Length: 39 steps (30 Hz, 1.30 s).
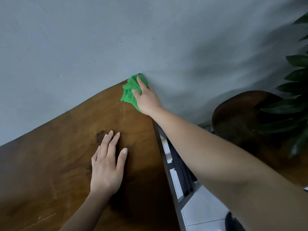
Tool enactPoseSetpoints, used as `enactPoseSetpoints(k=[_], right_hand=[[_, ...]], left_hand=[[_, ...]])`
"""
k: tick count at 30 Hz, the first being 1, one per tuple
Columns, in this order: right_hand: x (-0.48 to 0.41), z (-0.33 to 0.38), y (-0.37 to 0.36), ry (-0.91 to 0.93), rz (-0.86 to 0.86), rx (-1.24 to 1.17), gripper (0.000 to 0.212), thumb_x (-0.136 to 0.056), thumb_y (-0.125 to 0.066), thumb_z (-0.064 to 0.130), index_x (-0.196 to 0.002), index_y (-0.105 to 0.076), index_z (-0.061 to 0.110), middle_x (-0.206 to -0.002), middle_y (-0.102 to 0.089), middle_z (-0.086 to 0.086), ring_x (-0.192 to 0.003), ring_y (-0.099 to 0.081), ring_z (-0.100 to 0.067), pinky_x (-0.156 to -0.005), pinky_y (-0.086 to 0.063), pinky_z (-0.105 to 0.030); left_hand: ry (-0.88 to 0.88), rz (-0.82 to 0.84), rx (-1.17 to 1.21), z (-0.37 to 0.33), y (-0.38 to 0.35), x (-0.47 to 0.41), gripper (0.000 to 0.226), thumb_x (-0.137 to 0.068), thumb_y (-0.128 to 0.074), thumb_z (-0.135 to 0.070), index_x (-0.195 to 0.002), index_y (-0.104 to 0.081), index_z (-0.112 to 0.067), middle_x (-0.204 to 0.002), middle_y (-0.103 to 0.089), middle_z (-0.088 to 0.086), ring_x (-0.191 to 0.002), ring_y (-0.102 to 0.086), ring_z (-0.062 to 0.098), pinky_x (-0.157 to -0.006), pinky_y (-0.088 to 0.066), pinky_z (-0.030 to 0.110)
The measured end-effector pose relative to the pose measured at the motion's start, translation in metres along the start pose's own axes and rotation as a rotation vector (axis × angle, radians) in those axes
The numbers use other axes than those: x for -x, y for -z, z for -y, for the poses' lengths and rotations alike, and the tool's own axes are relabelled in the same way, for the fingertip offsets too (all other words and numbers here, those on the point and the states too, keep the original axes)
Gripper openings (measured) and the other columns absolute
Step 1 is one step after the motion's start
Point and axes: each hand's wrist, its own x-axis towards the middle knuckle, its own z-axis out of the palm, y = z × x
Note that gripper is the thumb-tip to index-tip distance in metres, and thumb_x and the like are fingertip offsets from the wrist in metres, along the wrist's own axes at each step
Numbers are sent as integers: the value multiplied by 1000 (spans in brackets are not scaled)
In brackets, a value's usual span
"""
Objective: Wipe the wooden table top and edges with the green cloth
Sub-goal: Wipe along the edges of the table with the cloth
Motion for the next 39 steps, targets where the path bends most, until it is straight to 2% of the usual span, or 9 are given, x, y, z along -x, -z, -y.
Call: enactPoseSetpoints(k=[7, 10, 18, 21, 27, 30, 33, 36, 39], right_hand=[[-22, 0, 2, -37, -14, -102, 70, -118, -39, 55, -179, -8, 39, -166, -54, -15, -148, -55, -39, -117, -46, -44], [-1, -8, -1, -48, -6, -122, 70, -118, -39, 56, -179, -9, 42, -164, -58, -10, -147, -57, -39, -120, -46, -46], [131, -29, -6, -2, -35, -30, 69, -120, -40, 47, -180, -8, 39, -182, -34, -6, -162, -40, -33, -131, -34, -47], [198, -41, -7, 32, -24, -38, 69, -120, -43, 44, -180, -9, 38, -185, -26, 2, -168, -30, -22, -135, -25, -40], [335, -71, -14, 35, 20, -53, 67, -118, -40, 55, -174, -4, 57, -186, -4, 20, -171, -4, -3, -137, -17, -41], [388, -83, -19, 45, 24, -75, 67, -117, -39, 57, -172, 0, 63, -184, -1, 30, -167, -3, 8, -132, -16, -23], [408, -85, -18, 35, 38, -97, 70, -116, -38, 58, -172, 4, 61, -183, 3, 31, -155, -9, 18, -112, -19, 3], [397, -82, -16, 39, 71, -64, 71, -117, -35, 58, -173, 8, 56, -185, 7, 25, -158, -10, 11, -124, -28, -23], [358, -75, -16, 52, 45, -72, 70, -119, -34, 57, -176, 6, 49, -188, 1, 12, -173, -6, -14, -135, -21, -50]], left_hand=[[3, -5, 1, 0, 0, 0, 76, -107, -14, -80, -172, -27, -42, -181, -15, -21, -168, -16, 10, -135, -13, 48], [3, -7, 7, -1, 0, 1, 79, -105, -12, -82, -172, -26, -41, -181, -16, -20, -168, -17, 12, -136, -11, 48], [-42, -25, 17, 0, -1, 2, 79, -106, -12, -79, -171, -29, -38, -181, -22, -11, -168, -19, 18, -136, -15, 54], [-63, -29, 21, 2, -2, 3, 77, -109, -14, -77, -171, -29, -35, -181, -23, -9, -168, -18, 19, -136, -14, 55], [-85, -45, 44, 2, -1, 7, 77, -108, -17, -77, -170, -34, -34, -180, -26, -6, -168, -19, 19, -135, -15, 56], [-70, -39, 40, -1, 1, 8, 78, -108, -17, -77, -171, -33, -34, -180, -25, -6, -168, -20, 19, -135, -15, 56], [-62, -30, 32, -2, 1, 10, 77, -109, -18, -77, -171, -33, -34, -180, -25, -6, -167, -20, 19, -135, -15, 56], [-76, -48, 27, -3, 2, 15, 71, -111, -23, -72, -169, -36, -34, -180, -25, -6, -166, -22, 21, -134, -18, 59], [-86, -71, 24, -6, 3, 22, 67, -112, -28, -69, -169, -36, -34, -180, -25, -6, -166, -23, 21, -133, -19, 61]])
